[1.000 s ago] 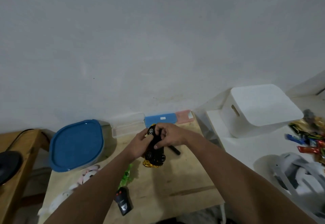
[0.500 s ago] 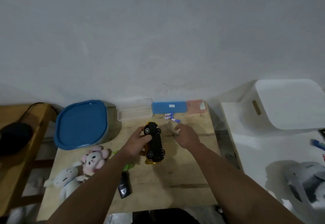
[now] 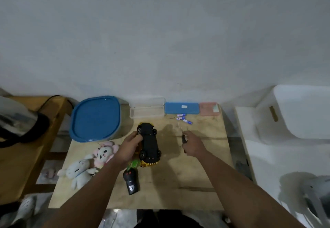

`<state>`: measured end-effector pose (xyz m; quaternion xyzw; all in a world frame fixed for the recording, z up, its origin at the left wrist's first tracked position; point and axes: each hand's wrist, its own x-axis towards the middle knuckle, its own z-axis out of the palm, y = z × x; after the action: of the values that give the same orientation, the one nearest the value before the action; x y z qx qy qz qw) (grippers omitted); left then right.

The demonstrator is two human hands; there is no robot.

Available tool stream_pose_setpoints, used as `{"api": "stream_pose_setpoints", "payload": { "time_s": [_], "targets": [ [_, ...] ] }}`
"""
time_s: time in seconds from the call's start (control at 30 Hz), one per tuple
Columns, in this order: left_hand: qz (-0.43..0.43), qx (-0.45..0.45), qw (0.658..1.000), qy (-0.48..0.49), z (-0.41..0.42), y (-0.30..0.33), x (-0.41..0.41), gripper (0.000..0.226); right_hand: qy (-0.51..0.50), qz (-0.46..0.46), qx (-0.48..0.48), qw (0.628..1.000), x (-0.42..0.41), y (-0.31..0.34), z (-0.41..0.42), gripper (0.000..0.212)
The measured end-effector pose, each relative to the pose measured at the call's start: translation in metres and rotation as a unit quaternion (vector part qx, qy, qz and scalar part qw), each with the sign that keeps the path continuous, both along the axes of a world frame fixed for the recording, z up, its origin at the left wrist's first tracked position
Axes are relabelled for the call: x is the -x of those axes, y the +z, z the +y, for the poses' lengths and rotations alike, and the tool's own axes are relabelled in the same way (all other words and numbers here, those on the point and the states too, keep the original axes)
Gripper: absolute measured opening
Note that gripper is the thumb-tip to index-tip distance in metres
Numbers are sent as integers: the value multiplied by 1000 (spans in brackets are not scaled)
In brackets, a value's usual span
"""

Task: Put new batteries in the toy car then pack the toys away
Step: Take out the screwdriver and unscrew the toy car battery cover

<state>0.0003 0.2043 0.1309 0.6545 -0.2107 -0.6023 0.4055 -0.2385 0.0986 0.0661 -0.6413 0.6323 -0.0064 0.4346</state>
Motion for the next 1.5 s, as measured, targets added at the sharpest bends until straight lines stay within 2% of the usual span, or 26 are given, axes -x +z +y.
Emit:
{"api": "stream_pose_setpoints", "payload": {
  "time_s": [0.07,0.13,0.23,0.33,0.47,0.97,1.2,1.4,1.5],
  "targets": [
    [-1,22,1000,-9,-2,17,-4,21,-74,-100,-39,992,-7,33,-3,36],
    [-14,43,999,-22,-7,31,-8,23,-108,-164,-21,980,-14,65,-9,26],
    [-31,85,995,-35,-21,48,-16,26,-80,-201,56,975,-26,108,-17,22],
    [-23,116,992,-40,-32,61,-22,26,-46,-220,82,971,-37,138,-16,23],
    [-16,134,990,-52,-41,72,-24,28,28,-212,129,968,-45,156,-7,25],
    [-38,178,980,-77,-42,94,-42,35,20,-220,163,962,-70,165,-2,23],
    [-76,208,972,-85,-39,90,-48,34,39,-192,164,967,-73,174,2,24],
    [-121,251,955,-98,-37,89,-50,41,118,-108,189,969,-72,193,-2,31],
    [-121,259,954,-89,-38,88,-48,40,106,-95,185,972,-74,198,-4,22]
  ]
}}
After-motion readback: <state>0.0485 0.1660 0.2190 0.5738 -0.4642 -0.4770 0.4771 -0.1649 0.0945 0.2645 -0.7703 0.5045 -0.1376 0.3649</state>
